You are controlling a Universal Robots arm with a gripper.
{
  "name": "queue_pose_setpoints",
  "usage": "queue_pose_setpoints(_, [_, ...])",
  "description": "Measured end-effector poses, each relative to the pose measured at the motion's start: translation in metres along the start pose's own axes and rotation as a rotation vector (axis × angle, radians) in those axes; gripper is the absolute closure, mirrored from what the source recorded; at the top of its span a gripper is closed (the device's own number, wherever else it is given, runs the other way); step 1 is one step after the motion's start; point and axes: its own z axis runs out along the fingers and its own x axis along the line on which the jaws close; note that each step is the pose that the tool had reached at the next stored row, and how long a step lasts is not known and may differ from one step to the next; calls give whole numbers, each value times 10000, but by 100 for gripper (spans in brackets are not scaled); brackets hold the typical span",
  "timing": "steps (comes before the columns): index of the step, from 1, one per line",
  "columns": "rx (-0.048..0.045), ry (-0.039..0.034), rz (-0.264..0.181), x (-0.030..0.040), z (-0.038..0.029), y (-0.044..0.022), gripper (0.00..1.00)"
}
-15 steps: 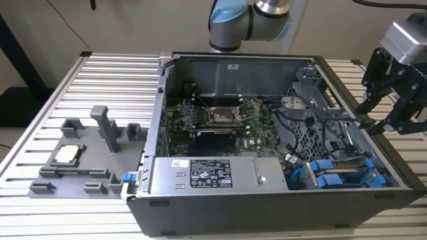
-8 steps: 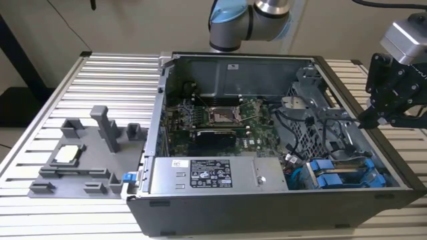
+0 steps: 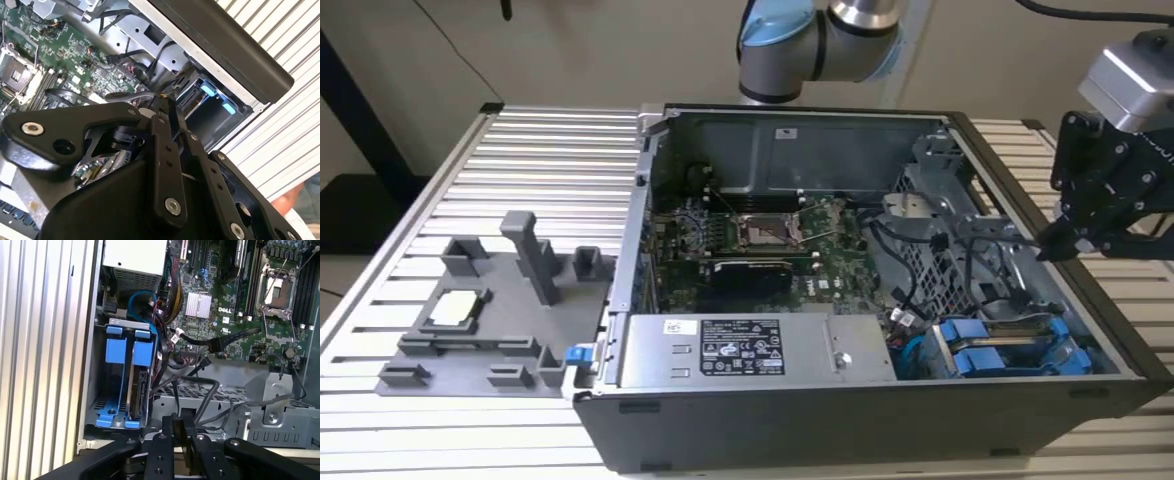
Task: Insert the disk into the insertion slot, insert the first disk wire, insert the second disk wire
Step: 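Insert the first disk wire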
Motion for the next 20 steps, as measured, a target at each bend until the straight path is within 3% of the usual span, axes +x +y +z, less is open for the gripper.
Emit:
queue_pose_setpoints(3, [-8,81,19,6,43,1,81])
queue_pose_setpoints(9, [19,149,256,22,151,13,81])
queue_pose_setpoints(15, [112,194,928,34,244,18,81])
queue_pose_setpoints(18, [126,328,1092,36,252,19,81])
queue_pose_setpoints(20, [127,456,1156,37,256,19,81])
